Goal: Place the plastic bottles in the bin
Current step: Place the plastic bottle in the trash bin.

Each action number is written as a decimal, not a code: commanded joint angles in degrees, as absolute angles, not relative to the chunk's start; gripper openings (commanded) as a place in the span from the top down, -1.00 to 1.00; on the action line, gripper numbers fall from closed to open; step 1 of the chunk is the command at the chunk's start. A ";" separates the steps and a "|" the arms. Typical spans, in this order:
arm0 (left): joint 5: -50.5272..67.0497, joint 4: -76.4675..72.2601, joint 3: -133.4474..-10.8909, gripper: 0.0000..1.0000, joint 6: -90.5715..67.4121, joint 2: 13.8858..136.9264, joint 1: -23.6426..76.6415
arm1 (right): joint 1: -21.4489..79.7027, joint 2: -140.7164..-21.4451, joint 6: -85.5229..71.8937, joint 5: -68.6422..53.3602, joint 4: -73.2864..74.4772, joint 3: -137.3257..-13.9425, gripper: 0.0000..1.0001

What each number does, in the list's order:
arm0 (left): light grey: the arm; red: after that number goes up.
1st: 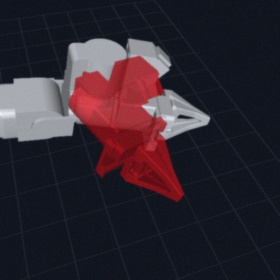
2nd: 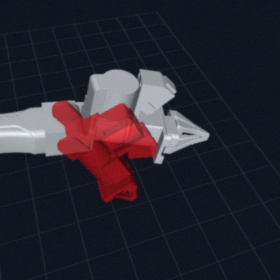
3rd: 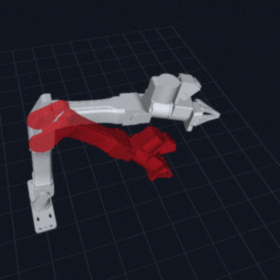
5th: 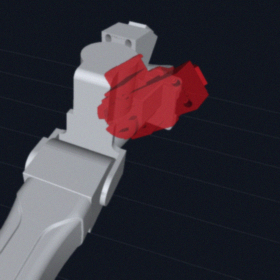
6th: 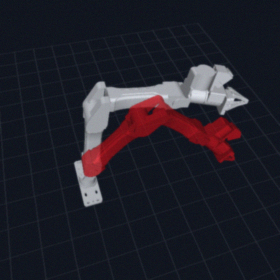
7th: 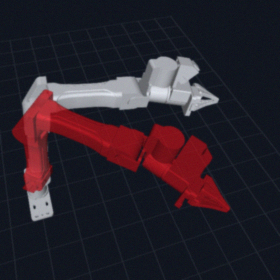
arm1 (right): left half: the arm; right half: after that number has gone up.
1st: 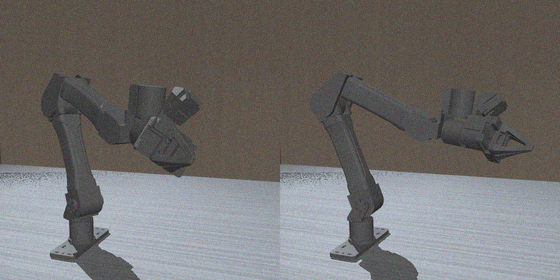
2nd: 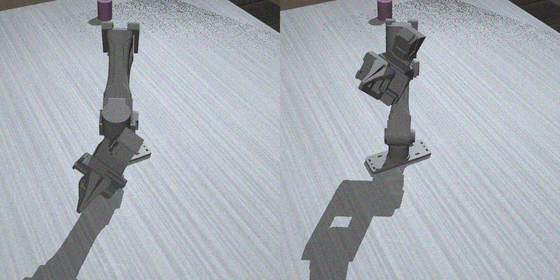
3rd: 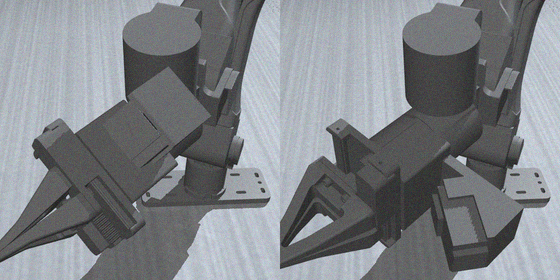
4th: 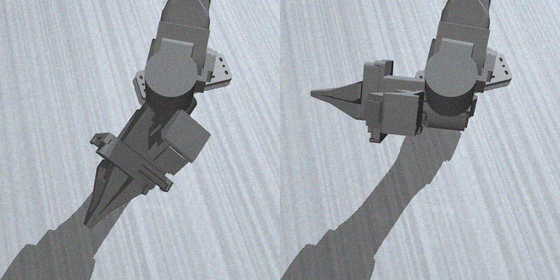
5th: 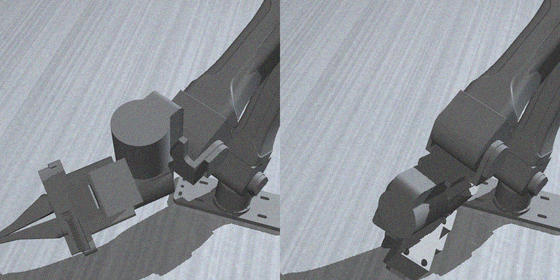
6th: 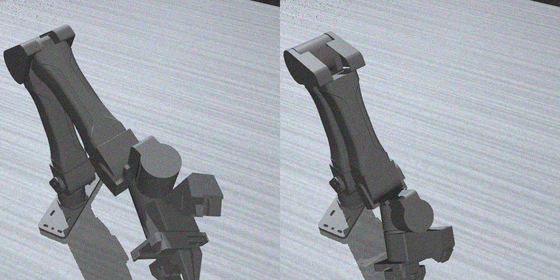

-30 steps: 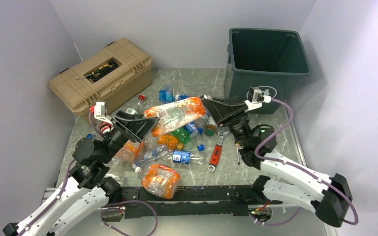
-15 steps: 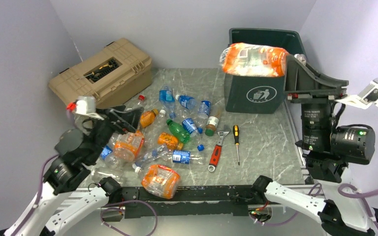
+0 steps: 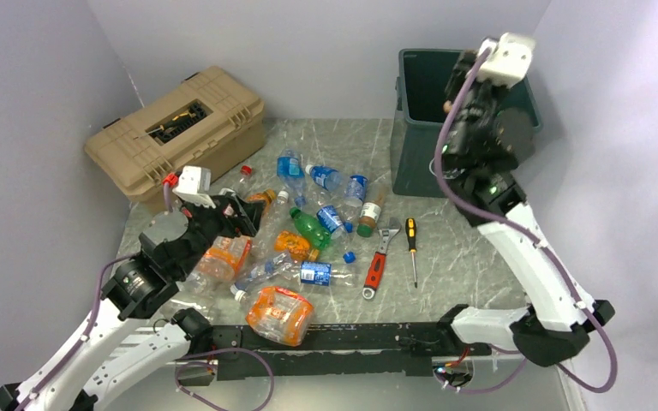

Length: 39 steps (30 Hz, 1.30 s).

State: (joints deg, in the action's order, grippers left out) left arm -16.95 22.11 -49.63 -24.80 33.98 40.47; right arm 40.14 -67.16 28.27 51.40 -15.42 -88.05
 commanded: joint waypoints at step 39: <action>-17.74 27.43 -51.94 -0.89 -22.87 33.51 40.56 | -2.82 -86.56 -18.19 25.90 12.71 -100.67 -0.36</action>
State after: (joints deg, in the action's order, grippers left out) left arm -18.76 28.34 -51.70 -23.18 33.54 40.49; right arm -2.70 -89.89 -16.84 27.97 13.78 -97.67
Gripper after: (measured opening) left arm 0.949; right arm 0.620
